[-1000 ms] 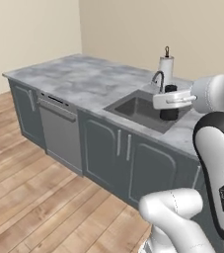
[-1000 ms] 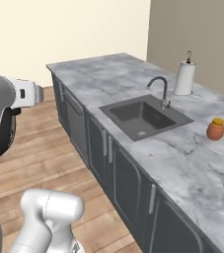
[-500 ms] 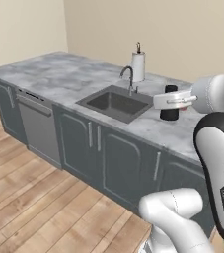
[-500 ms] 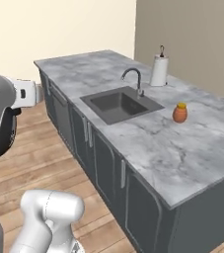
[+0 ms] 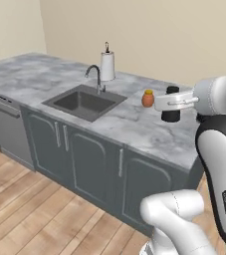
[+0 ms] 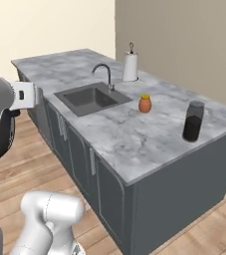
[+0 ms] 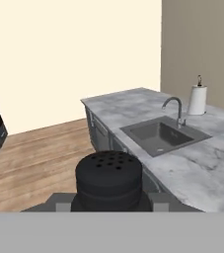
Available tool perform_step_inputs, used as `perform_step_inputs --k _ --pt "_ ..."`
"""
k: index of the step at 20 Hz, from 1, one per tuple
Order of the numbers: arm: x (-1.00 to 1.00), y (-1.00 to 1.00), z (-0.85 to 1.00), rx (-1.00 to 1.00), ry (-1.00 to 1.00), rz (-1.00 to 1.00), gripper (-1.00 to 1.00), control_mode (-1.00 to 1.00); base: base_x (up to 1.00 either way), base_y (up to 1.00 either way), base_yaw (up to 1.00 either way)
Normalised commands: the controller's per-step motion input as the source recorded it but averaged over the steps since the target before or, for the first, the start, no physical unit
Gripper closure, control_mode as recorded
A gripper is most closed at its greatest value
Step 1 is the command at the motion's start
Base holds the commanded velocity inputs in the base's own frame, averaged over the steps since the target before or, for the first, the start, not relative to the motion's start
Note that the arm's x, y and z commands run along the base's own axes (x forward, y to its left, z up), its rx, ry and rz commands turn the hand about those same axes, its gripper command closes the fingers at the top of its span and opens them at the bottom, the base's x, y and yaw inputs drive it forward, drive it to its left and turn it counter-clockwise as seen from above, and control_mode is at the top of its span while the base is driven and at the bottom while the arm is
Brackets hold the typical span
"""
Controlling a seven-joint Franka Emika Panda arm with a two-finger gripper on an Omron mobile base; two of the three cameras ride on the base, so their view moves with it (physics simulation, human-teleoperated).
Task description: Move the shaker and ketchup from the cabinet to the dining counter.
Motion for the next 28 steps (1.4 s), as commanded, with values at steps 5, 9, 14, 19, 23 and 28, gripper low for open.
perform_step_inputs --k 5,9,14,19,23,28 --pt "0.0 0.0 0.0 0.0 0.0 0.0 1.0 1.0 0.0 -0.78 -0.11" --pt "0.0 0.0 0.0 0.0 0.0 0.0 1.0 1.0 0.0 -0.79 -0.1" --pt "0.0 0.0 0.0 0.0 0.0 0.0 1.0 1.0 0.0 -0.79 -0.1" --pt "0.0 0.0 0.0 0.0 0.0 0.0 1.0 1.0 0.04 -0.78 -0.05" --pt "0.0 0.0 0.0 0.0 0.0 0.0 1.0 1.0 0.13 -0.78 0.0" --pt "0.0 0.0 0.0 0.0 0.0 0.0 1.0 1.0 0.16 -0.77 0.0"
